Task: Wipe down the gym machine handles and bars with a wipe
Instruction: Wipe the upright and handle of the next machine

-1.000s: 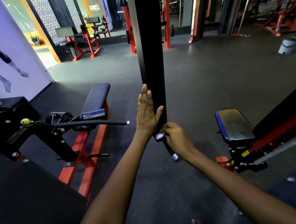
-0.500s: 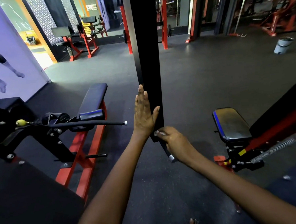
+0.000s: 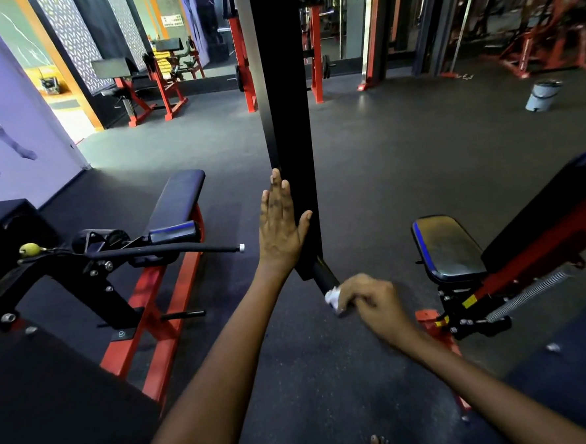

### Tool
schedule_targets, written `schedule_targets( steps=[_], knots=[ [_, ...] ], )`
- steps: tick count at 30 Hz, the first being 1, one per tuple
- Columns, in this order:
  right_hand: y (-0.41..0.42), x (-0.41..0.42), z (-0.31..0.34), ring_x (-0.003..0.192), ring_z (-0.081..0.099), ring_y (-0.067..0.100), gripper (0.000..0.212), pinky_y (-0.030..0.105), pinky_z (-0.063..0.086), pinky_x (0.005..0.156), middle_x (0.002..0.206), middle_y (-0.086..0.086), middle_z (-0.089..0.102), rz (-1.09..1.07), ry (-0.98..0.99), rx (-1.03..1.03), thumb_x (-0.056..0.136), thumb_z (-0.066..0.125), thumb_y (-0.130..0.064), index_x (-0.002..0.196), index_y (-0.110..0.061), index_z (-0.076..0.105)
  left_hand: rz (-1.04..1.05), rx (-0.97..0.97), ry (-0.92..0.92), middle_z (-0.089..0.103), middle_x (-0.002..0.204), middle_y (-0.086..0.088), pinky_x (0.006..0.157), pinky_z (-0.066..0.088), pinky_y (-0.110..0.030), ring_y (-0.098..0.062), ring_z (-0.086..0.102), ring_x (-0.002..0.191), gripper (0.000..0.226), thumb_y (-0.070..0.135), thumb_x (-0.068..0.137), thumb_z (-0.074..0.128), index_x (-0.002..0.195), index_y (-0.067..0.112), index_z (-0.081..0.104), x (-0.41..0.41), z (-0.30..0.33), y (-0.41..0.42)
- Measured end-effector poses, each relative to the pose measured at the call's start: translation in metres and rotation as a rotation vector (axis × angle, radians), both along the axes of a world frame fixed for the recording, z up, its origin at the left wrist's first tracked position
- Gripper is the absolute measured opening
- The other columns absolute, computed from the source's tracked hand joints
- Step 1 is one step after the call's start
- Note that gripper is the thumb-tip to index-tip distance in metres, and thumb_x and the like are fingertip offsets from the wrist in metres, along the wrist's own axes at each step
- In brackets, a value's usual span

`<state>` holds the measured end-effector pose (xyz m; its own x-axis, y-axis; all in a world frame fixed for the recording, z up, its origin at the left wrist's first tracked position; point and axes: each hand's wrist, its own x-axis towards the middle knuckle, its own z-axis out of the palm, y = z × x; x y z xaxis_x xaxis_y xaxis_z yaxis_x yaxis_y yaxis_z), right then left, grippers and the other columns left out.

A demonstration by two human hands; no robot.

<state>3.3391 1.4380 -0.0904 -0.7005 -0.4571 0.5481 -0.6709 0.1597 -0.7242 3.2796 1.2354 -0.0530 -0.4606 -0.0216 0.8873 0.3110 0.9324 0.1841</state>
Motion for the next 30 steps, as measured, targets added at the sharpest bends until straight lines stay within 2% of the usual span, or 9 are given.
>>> schedule_targets(
  steps=[3,5,8,10,14,17,20,25,30],
  knots=[
    [-0.027,-0.028,0.002,0.088,0.061,0.009,0.035,0.018,0.043,0.077,0.093,0.002,0.067,-0.257,-0.058,0.057,0.078,0.04,-0.006,0.089,-0.001,0.072,0.101,-0.045,0.022,-0.028,0.158,0.005,0.121,-0.006,-0.03,-0.012,-0.017,0.147,0.081,0.02,0.095,0.039,0.151,0.02,-0.018,0.0,0.002,0.018],
    [-0.044,-0.031,0.005,0.096,0.059,0.017,0.031,0.016,0.042,0.085,0.105,0.013,0.066,-0.192,-0.079,0.161,0.085,0.046,0.005,0.104,0.002,0.069,0.142,-0.058,0.012,-0.03,0.157,0.003,0.12,-0.008,-0.03,-0.013,-0.019,0.147,0.081,0.021,0.095,0.039,0.151,0.018,-0.02,-0.001,0.002,0.022],
    [-0.031,-0.015,0.0,0.101,0.055,0.005,0.037,0.003,0.037,0.092,0.108,0.008,0.067,-0.131,0.007,0.182,0.079,0.044,0.007,0.106,0.004,0.069,0.193,-0.082,0.01,-0.03,0.157,0.001,0.121,-0.006,-0.032,-0.015,-0.02,0.147,0.085,0.033,0.096,0.043,0.151,0.017,-0.02,-0.003,0.001,0.019],
    [-0.01,-0.001,-0.008,0.094,0.056,-0.002,0.038,0.002,0.04,0.085,0.099,0.005,0.069,-0.189,-0.042,0.121,0.072,0.044,0.011,0.095,0.002,0.073,0.213,-0.09,0.015,-0.029,0.158,0.0,0.121,-0.004,-0.032,-0.016,-0.018,0.147,0.087,0.036,0.095,0.045,0.151,0.015,-0.018,-0.002,-0.001,0.019],
    [-0.021,-0.023,-0.007,0.069,0.061,0.015,0.021,0.025,0.046,0.061,0.071,0.002,0.068,-0.394,-0.635,0.025,0.078,0.058,0.005,0.084,-0.005,0.075,0.23,-0.094,-0.008,-0.028,0.158,-0.001,0.12,-0.002,-0.03,-0.016,-0.017,0.147,0.09,0.04,0.093,0.046,0.152,0.015,-0.017,0.0,-0.001,0.019],
    [-0.045,-0.049,0.003,0.073,0.057,0.02,0.029,0.026,0.048,0.064,0.09,0.013,0.061,-0.078,-1.338,-0.336,0.092,0.044,0.001,0.116,0.009,0.058,0.267,-0.141,-0.027,-0.027,0.158,-0.004,0.121,-0.001,-0.032,-0.018,-0.017,0.148,0.09,0.042,0.093,0.045,0.152,0.012,-0.016,0.002,0.0,0.017],
    [-0.037,-0.041,-0.003,0.075,0.067,0.023,0.029,0.029,0.057,0.067,0.096,0.019,0.063,0.135,-1.556,-0.419,0.096,0.032,0.002,0.114,0.008,0.054,0.294,-0.174,-0.05,-0.027,0.158,-0.006,0.121,-0.001,-0.033,-0.02,-0.017,0.148,0.089,0.042,0.094,0.044,0.152,0.011,-0.016,0.004,-0.003,0.013],
    [0.003,-0.013,-0.025,0.067,0.069,0.023,0.025,0.025,0.058,0.061,0.081,0.017,0.068,0.23,-1.559,-0.256,0.093,0.034,0.007,0.099,0.008,0.059,0.341,-0.194,-0.092,-0.028,0.157,-0.008,0.121,-0.004,-0.035,-0.021,-0.018,0.147,0.086,0.044,0.096,0.04,0.151,0.01,-0.016,0.011,-0.001,0.012],
    [0.033,-0.03,-0.005,0.053,0.059,0.008,0.019,0.014,0.047,0.051,0.077,0.014,0.062,-0.089,-1.088,-0.16,0.091,0.046,0.008,0.104,0.014,0.059,0.411,-0.001,-0.222,-0.027,0.158,-0.007,0.12,-0.006,-0.037,-0.021,-0.018,0.148,0.091,0.031,0.094,0.049,0.151,0.012,-0.019,0.026,0.008,0.046]
  ],
)
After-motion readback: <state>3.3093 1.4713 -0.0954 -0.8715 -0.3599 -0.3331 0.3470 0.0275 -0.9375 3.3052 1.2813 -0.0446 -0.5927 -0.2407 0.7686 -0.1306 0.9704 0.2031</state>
